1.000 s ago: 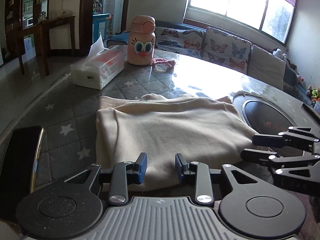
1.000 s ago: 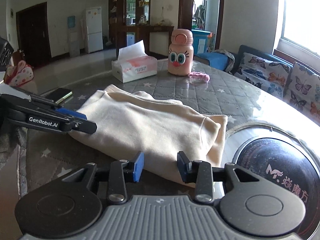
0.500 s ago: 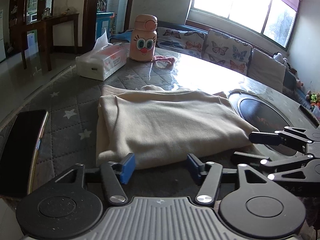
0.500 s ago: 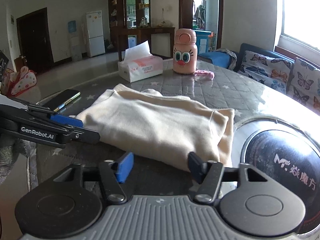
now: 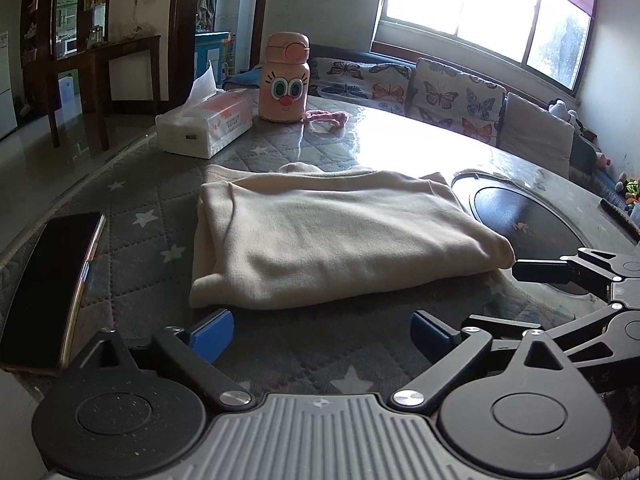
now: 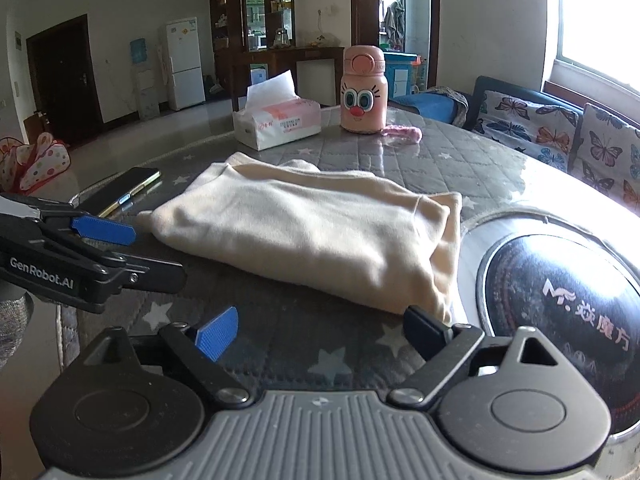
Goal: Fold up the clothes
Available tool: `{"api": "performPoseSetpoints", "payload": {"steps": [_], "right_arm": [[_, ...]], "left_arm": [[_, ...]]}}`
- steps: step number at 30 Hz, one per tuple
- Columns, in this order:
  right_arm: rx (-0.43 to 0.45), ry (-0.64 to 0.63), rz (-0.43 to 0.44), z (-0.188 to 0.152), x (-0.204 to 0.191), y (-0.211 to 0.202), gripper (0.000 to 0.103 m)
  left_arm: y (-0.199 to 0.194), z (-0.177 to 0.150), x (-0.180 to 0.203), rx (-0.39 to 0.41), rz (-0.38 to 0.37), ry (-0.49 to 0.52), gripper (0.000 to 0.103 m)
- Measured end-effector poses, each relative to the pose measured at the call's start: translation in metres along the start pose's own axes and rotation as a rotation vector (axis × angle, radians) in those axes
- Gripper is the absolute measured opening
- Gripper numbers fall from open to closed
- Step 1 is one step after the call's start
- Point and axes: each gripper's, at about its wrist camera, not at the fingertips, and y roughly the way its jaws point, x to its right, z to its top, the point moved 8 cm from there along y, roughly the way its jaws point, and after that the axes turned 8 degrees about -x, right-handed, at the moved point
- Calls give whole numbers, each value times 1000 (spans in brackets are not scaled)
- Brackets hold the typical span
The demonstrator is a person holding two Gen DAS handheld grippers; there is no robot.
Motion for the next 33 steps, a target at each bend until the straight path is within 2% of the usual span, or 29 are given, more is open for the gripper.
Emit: {"api": "performPoseSetpoints", "payload": {"steps": [5, 7, 21, 33], "right_arm": [[-10, 11, -9, -7, 0, 0, 97], [-14, 13, -17, -9, -1, 0, 103], [-40, 22, -23, -27, -6, 2, 103], [-32, 52, -8, -30, -4, -1, 103]], "left_arm": [[-2, -5, 2, 0, 5, 0, 103], [-3, -7, 3, -3, 4, -1, 103], [-8, -13, 10, 14, 24, 10, 103], [-8, -15, 16, 12, 49, 19, 103]]}}
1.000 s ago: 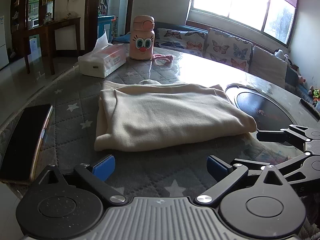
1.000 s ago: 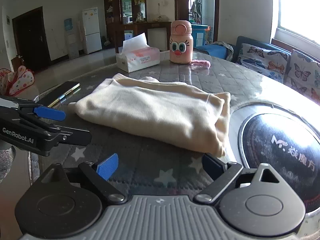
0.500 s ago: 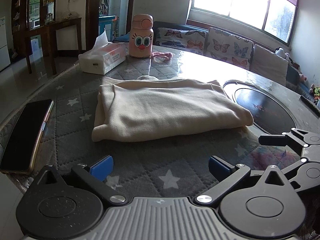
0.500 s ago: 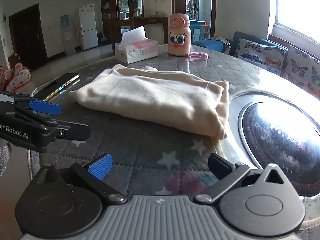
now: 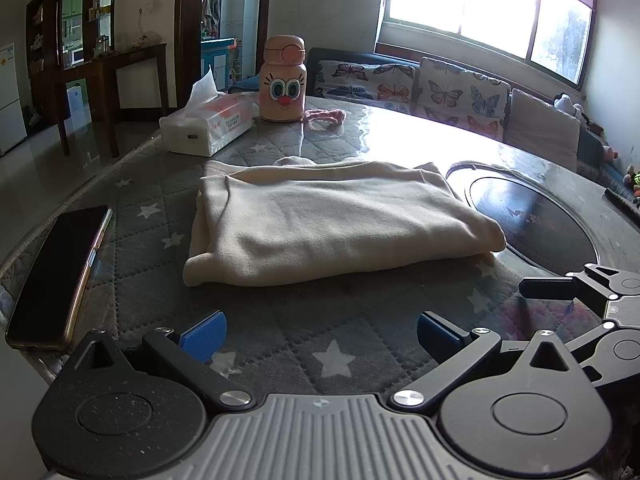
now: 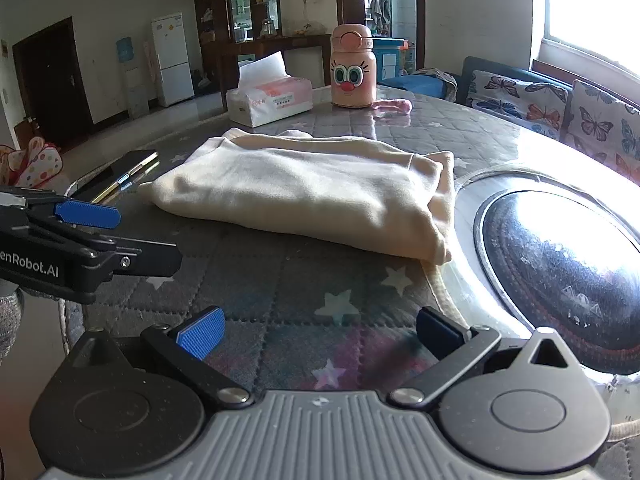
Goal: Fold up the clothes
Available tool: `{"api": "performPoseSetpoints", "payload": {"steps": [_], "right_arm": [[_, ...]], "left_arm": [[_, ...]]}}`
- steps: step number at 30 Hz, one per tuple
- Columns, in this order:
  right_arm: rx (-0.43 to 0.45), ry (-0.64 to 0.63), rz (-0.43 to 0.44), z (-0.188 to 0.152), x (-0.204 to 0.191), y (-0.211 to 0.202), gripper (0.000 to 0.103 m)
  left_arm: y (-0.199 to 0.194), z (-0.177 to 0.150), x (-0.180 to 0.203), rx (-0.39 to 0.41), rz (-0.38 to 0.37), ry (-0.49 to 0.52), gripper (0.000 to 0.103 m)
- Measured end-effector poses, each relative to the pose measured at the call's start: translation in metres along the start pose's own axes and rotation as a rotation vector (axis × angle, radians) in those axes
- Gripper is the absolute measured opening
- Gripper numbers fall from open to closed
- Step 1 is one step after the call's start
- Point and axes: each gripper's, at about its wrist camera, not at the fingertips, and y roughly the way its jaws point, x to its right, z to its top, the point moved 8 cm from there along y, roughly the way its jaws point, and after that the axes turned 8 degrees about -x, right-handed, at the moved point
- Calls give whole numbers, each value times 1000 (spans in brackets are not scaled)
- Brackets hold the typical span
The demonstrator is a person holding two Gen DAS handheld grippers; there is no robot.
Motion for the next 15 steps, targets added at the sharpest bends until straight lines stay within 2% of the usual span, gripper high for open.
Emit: {"api": "performPoseSetpoints", "payload": {"steps": [15], "right_arm": [[3, 11, -7, -1, 2, -1, 103]], "left_arm": [[1, -1, 5, -3, 18, 17, 103]]}}
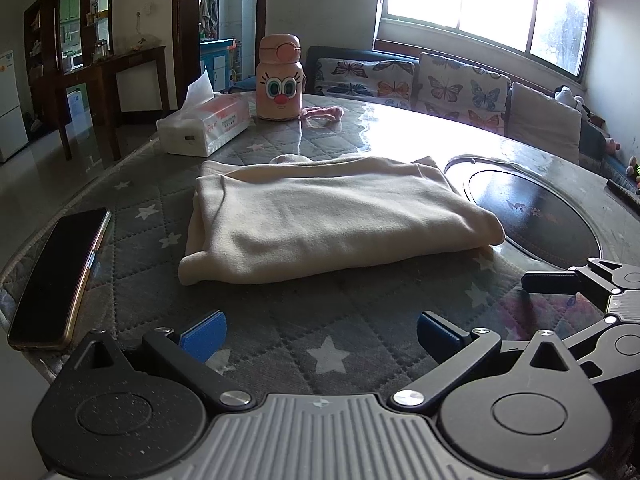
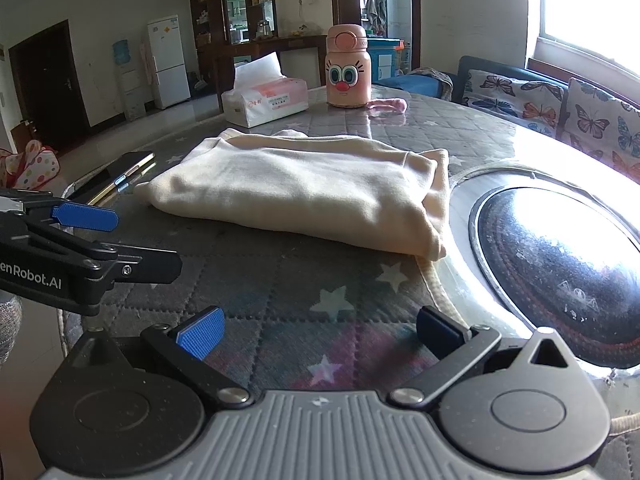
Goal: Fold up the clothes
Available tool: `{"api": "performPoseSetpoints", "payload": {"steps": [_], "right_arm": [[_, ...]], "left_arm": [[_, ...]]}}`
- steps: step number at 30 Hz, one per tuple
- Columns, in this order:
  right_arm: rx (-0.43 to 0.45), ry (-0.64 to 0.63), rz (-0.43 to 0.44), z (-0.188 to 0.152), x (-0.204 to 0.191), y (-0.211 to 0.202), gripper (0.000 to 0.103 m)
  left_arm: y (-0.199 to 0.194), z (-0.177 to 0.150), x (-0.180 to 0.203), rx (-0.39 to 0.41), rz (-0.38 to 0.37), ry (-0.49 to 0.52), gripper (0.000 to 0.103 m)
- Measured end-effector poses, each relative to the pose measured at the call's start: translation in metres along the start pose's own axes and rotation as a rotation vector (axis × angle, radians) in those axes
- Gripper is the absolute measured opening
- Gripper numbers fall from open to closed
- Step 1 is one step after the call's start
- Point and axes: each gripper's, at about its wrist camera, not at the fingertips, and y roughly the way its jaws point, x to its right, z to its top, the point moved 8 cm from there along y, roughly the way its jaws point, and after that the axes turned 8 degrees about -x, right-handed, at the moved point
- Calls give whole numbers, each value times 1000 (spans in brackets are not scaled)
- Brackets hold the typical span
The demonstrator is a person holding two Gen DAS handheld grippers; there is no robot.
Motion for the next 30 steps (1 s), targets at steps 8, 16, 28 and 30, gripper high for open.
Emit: {"api": "performPoseSetpoints", "payload": {"steps": [8, 16, 28, 30], "right_arm": [[-1, -2, 2, -1, -2, -1, 103], [-1, -3, 2, -3, -4, -2, 103], [2, 8, 7, -5, -3, -6, 103], [2, 9, 8, -6, -3, -7, 103]], "left_arm": [[-1, 0, 2, 2, 8, 5, 103], [-2, -1, 7, 3, 8, 16, 103], [-5, -5, 12, 6, 8, 22, 103], [-5, -5, 12, 7, 8, 22, 103]]}}
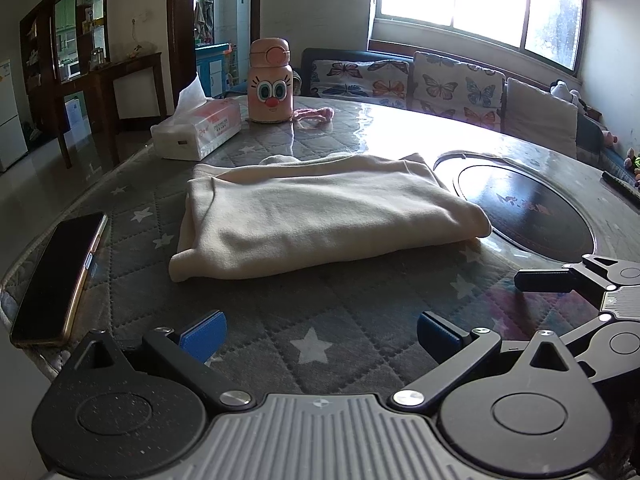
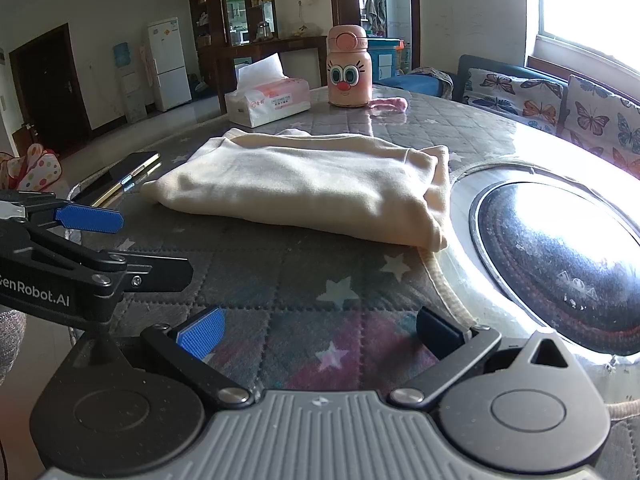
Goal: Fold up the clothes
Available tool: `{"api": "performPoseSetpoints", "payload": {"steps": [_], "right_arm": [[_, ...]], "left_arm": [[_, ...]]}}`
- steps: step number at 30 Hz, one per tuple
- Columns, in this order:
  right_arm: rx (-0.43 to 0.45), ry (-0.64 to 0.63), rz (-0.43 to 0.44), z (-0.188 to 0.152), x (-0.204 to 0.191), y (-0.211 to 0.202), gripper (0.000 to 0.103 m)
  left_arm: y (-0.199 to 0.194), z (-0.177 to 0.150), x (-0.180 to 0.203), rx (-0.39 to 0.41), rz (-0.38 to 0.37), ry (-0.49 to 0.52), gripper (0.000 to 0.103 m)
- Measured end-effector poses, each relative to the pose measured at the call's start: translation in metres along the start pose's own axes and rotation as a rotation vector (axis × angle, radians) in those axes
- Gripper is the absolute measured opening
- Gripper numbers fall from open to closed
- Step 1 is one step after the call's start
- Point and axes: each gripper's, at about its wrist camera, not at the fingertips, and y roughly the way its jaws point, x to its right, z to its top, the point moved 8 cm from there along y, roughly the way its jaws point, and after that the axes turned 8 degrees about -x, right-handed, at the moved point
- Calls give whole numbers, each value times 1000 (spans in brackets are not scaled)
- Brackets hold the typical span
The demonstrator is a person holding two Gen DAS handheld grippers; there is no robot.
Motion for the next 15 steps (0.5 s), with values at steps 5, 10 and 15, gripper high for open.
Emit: {"api": "performPoseSetpoints", "payload": {"steps": [5, 10, 15], "right_arm": [[0, -1, 0, -1, -1, -1, 103], [1, -1, 2, -2, -3, -2, 103], [6, -1, 2, -3, -4, -4, 103]], "left_arm": [[-3, -1, 1, 6, -1, 2, 103], [-5, -1, 2, 9, -1, 4, 103], [-8, -2, 4, 19, 1, 9, 103]]}}
